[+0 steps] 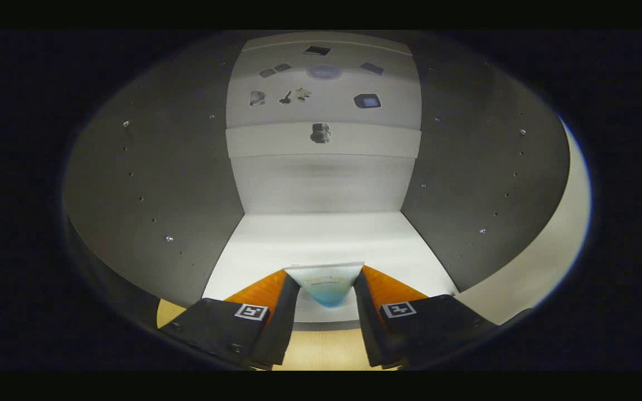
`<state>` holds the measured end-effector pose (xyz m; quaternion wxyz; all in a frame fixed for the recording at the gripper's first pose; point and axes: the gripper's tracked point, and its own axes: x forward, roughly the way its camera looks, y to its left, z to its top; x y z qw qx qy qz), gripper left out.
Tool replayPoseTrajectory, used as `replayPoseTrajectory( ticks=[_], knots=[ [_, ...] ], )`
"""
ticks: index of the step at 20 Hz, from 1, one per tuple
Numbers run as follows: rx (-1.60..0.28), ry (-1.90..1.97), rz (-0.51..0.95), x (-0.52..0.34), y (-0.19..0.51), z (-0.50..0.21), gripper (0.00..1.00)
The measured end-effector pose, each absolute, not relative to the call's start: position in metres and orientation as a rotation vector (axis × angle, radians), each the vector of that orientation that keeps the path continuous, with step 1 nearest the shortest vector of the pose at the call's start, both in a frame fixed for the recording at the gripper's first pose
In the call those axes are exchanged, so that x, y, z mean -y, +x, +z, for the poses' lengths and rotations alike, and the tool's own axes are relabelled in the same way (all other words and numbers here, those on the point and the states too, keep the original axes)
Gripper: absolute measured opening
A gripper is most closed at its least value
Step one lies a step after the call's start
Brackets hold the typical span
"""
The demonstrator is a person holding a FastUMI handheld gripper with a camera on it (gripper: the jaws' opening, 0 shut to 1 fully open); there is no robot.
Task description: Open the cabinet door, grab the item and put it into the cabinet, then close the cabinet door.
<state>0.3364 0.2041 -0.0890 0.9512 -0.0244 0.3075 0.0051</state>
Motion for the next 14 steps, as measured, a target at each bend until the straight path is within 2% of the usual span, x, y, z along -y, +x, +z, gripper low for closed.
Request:
replayPoseTrajectory(
  ticks=[3,7,8,14],
  knots=[
    [-0.623,-0.052,0.004,-0.201,0.337,-0.089,0.60],
    [-0.594,-0.052,-0.004,-0.199,0.339,-0.084,0.67],
    [-0.584,-0.050,-0.003,-0.199,0.338,-0.081,0.77],
    [-0.466,-0.061,0.002,-0.202,0.326,-0.061,0.98]
  ],
)
